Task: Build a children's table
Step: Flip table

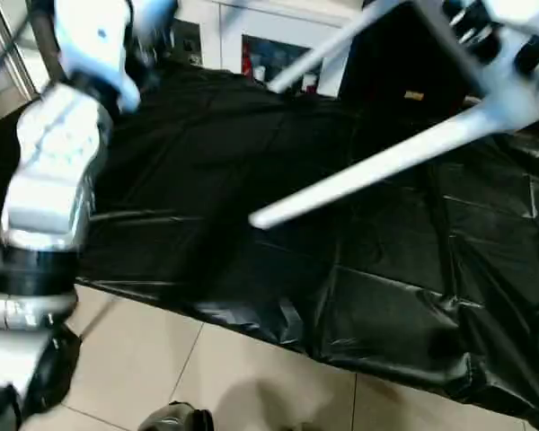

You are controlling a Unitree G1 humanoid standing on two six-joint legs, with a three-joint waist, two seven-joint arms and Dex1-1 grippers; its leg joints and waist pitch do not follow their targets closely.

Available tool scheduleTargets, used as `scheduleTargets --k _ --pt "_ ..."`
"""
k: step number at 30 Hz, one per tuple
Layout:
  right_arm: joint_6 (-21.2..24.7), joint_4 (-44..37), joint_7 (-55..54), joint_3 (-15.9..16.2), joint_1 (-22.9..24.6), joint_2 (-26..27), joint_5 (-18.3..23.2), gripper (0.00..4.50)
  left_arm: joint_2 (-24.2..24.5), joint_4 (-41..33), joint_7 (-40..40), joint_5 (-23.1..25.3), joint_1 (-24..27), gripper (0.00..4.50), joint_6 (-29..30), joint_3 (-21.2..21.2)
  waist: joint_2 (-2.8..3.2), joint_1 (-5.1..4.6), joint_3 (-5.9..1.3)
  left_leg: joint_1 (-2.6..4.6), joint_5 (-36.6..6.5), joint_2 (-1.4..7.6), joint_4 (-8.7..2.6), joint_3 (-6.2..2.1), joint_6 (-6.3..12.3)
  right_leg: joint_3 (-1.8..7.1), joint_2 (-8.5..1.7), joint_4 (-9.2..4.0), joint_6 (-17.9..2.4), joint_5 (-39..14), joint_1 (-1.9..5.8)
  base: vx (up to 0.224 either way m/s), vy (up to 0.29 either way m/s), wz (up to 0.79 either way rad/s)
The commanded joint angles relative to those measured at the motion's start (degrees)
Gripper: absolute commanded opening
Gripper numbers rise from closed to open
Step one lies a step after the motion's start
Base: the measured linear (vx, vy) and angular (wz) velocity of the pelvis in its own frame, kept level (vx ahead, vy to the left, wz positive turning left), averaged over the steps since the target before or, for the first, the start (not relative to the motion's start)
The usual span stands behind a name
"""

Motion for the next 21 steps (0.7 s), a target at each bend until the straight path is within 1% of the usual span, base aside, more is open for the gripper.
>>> scheduleTargets --k 1,2,3,4,5,6,7,8,9,10,11,12,13,14,15,16,17,18,19,20,21 --pt "0.8 -0.7 6.8 2.4 0.2 -3.1 -2.3 1.98 -0.4 4.2 1.3 -1.7 4.8 2.20 7.2 3.6 -1.32 -1.25 -2.93 3.81 -27.9 7.67 -5.34 -5.15 -7.25 2.36 -5.00 -5.08 -10.6 -24.4 -0.78 0.000 0.000 0.00" --pt "1.3 -1.3 7.3 2.8 -0.1 -3.5 -2.6 1.98 -0.8 3.7 1.4 -1.7 6.0 2.08 7.8 3.4 -1.73 -1.45 -2.94 3.93 -29.3 7.75 -5.44 -5.27 -7.94 2.32 -4.97 -5.20 -10.0 -25.6 -0.84 0.000 0.000 0.00" --pt "2.2 -2.4 8.2 3.3 -0.4 -4.0 -2.9 1.97 -1.4 3.0 1.5 -1.8 7.9 2.05 8.8 3.1 -1.50 -1.54 -2.85 4.12 -31.6 7.71 -5.51 -5.47 -9.10 2.39 -5.02 -5.38 -8.7 -27.2 -1.18 0.000 0.000 0.00" --pt "2.3 -2.6 8.5 3.5 -0.4 -4.1 -3.0 1.97 -1.7 2.7 1.5 -1.9 8.3 2.05 9.3 3.0 -1.56 -1.58 -2.94 4.22 -32.3 7.73 -5.56 -5.59 -9.60 2.41 -5.07 -5.41 -8.3 -27.4 -1.24 0.000 0.000 0.00" --pt "2.5 -3.1 9.2 4.0 -0.6 -4.3 -3.1 1.96 -2.1 2.5 1.7 -2.1 9.3 2.01 9.8 2.9 -1.55 -1.99 -2.97 4.06 -34.8 7.69 -5.90 -5.94 -11.17 2.35 -4.91 -5.46 -7.2 -27.4 -1.44 0.000 0.000 0.00" --pt "2.6 -3.3 9.7 4.3 -0.7 -4.5 -3.3 1.95 -2.3 2.3 1.8 -2.2 10.0 1.97 10.2 2.8 -1.48 -2.12 -2.93 4.14 -35.9 7.67 -5.98 -6.12 -11.80 2.29 -4.83 -5.45 -6.9 -27.5 -1.61 0.000 0.000 0.00" --pt "2.4 -3.1 10.2 4.9 -1.4 -4.6 -4.0 1.95 -2.6 2.2 1.7 -2.4 11.3 1.93 10.8 2.4 -1.65 -2.51 -2.94 4.32 -38.9 7.61 -6.08 -6.27 -13.00 2.09 -4.52 -5.57 -6.3 -27.7 -1.94 0.000 0.000 0.00" --pt "2.4 -3.1 10.3 5.0 -1.5 -4.7 -4.2 1.94 -2.6 2.1 1.7 -2.5 11.6 1.90 11.0 2.3 -1.65 -2.70 -2.97 4.40 -40.3 7.57 -6.11 -6.41 -13.56 1.94 -4.41 -5.57 -6.1 -27.7 -2.01 0.000 0.000 0.00" --pt "2.2 -2.6 10.7 5.3 -2.1 -4.8 -4.6 1.94 -2.6 2.0 1.9 -2.2 12.3 1.89 11.1 1.9 -2.36 -3.38 -2.94 4.20 -42.2 7.53 -6.28 -6.51 -14.18 1.65 -4.18 -5.61 -5.7 -27.9 -1.97 0.000 0.000 0.00" --pt "1.8 -1.9 11.4 5.9 -3.0 -4.8 -5.1 1.94 -2.6 1.5 2.1 -2.2 13.3 1.86 11.6 1.4 -2.37 -3.47 -3.03 4.49 -43.5 7.49 -6.28 -6.55 -14.80 1.44 -4.04 -5.55 -5.5 -27.9 -2.17 0.000 0.000 0.00" --pt "1.7 -1.6 11.8 6.2 -3.4 -4.8 -5.4 1.94 -2.7 1.4 2.2 -2.2 13.6 1.84 11.8 1.3 -2.44 -3.72 -2.91 4.45 -44.6 7.52 -6.41 -6.72 -15.20 1.20 -3.99 -5.53 -5.4 -27.7 -2.13 0.000 0.000 0.00" --pt "1.4 -1.2 12.4 6.5 -3.8 -4.8 -5.7 1.94 -2.9 1.2 2.6 -2.1 14.0 1.82 12.1 1.2 -2.32 -3.83 -2.83 4.36 -45.2 7.51 -6.60 -6.69 -15.52 1.11 -3.88 -5.54 -5.2 -27.6 -2.16 0.000 0.000 0.00" --pt "1.2 -1.0 13.0 7.0 -4.1 -4.8 -6.1 1.94 -3.0 1.3 2.9 -2.0 14.3 1.77 12.3 1.1 -2.48 -4.09 -3.01 4.48 -45.9 7.50 -6.76 -6.48 -16.17 0.79 -3.58 -5.27 -5.4 -26.7 -2.22 0.000 0.000 0.00" --pt "1.0 -0.9 13.6 7.6 -4.4 -4.6 -6.4 1.94 -3.1 1.6 2.9 -1.8 14.7 1.75 12.5 0.8 -2.62 -4.53 -2.93 4.22 -46.5 7.45 -7.15 -6.32 -16.73 0.50 -3.26 -5.08 -5.4 -25.9 -2.22 0.000 0.000 0.00" --pt "1.0 -0.9 13.9 7.8 -4.6 -4.6 -6.6 1.94 -3.1 1.6 3.0 -1.8 14.8 1.75 12.7 0.7 -2.69 -4.75 -2.83 4.06 -46.9 7.40 -7.43 -6.10 -17.02 0.34 -3.07 -5.03 -5.3 -25.7 -2.23 0.000 0.000 0.00" --pt "1.0 -0.9 14.9 8.7 -5.3 -4.0 -6.9 1.94 -3.2 2.1 3.5 -1.3 15.6 1.74 12.2 0.3 -2.72 -4.96 -2.93 3.71 -47.3 7.33 -8.01 -5.75 -17.70 -0.12 -2.69 -4.45 -5.5 -24.7 -1.96 0.000 0.000 0.00" --pt "1.2 -0.9 15.3 9.3 -5.9 -3.5 -7.1 1.94 -3.2 2.5 3.6 -1.2 16.0 1.73 12.1 0.2 -3.08 -5.27 -2.97 3.06 -47.2 7.29 -8.89 -5.22 -18.42 -0.63 -2.23 -3.56 -5.9 -23.3 -1.73 0.000 0.000 0.00" --pt "1.4 -0.8 15.9 9.7 -6.4 -3.0 -7.1 1.94 -3.3 2.8 3.5 -1.3 16.3 1.71 12.1 0.2 -2.94 -5.34 -2.86 2.66 -47.6 7.20 -9.70 -4.71 -18.95 -1.03 -1.80 -3.10 -6.1 -22.5 -1.50 0.000 0.000 0.00" --pt "1.2 -1.0 16.7 10.4 -6.7 -2.4 -7.3 1.94 -3.4 3.0 3.7 -1.3 16.8 1.70 12.0 0.1 -3.29 -5.58 -2.83 1.68 -48.1 7.14 -11.47 -3.45 -20.03 -2.10 -0.68 -1.37 -6.9 -20.5 -0.91 -0.053 -0.002 0.10" --pt "1.0 -1.0 17.3 10.9 -7.0 -2.0 -7.4 1.94 -3.4 3.1 3.9 -1.4 17.1 1.69 11.9 0.0 -3.42 -5.38 -3.10 1.29 -47.7 7.05 -12.35 -2.81 -20.27 -2.46 -0.49 -0.16 -7.1 -19.4 -0.22 -0.053 -0.002 0.10" --pt "0.8 -1.0 18.0 11.7 -7.4 -1.2 -7.6 1.94 -3.6 3.4 4.2 -1.2 17.7 1.67 11.6 -0.5 -4.51 -4.84 -3.39 1.56 -43.6 6.62 -12.77 -1.34 -21.07 -2.26 -1.08 0.54 -8.1 -18.6 -0.55 -0.050 -0.042 0.12"
